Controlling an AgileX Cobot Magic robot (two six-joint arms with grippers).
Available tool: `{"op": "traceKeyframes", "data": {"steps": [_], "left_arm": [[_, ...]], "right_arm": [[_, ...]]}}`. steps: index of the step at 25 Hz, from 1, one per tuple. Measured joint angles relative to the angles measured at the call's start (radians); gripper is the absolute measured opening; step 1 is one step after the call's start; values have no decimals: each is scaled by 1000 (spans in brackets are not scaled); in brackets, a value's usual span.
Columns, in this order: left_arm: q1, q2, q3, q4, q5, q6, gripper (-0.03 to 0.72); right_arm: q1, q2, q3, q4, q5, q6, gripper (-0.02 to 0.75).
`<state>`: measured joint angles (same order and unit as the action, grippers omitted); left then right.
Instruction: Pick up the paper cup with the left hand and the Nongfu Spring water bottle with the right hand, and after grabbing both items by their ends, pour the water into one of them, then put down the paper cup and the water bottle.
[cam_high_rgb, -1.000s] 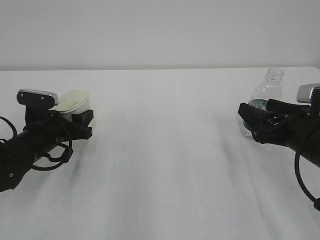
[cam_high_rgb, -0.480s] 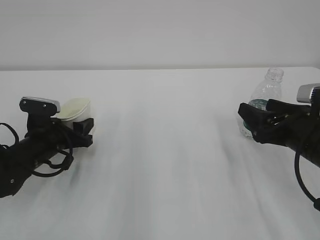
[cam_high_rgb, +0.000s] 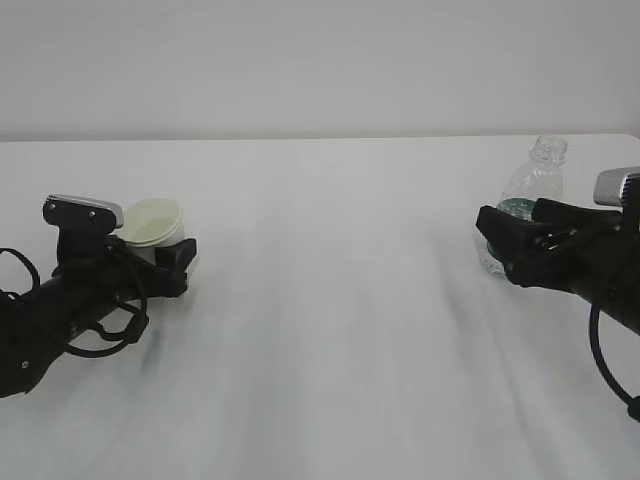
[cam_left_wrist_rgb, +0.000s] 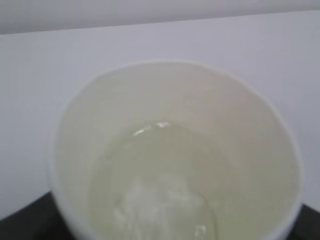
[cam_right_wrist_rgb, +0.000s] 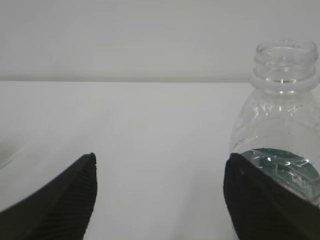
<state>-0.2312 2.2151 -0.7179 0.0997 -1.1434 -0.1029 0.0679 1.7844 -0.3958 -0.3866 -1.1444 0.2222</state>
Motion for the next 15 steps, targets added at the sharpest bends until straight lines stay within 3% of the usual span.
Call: {"op": "traceKeyframes", "data": {"steps": [5,15], "left_arm": [[0,0,0,2,-2,0,591],[0,0,45,0,-2,0,596]], "right_arm": [[0,0,0,0,0,0,591],[0,0,0,0,0,13,589]]}}
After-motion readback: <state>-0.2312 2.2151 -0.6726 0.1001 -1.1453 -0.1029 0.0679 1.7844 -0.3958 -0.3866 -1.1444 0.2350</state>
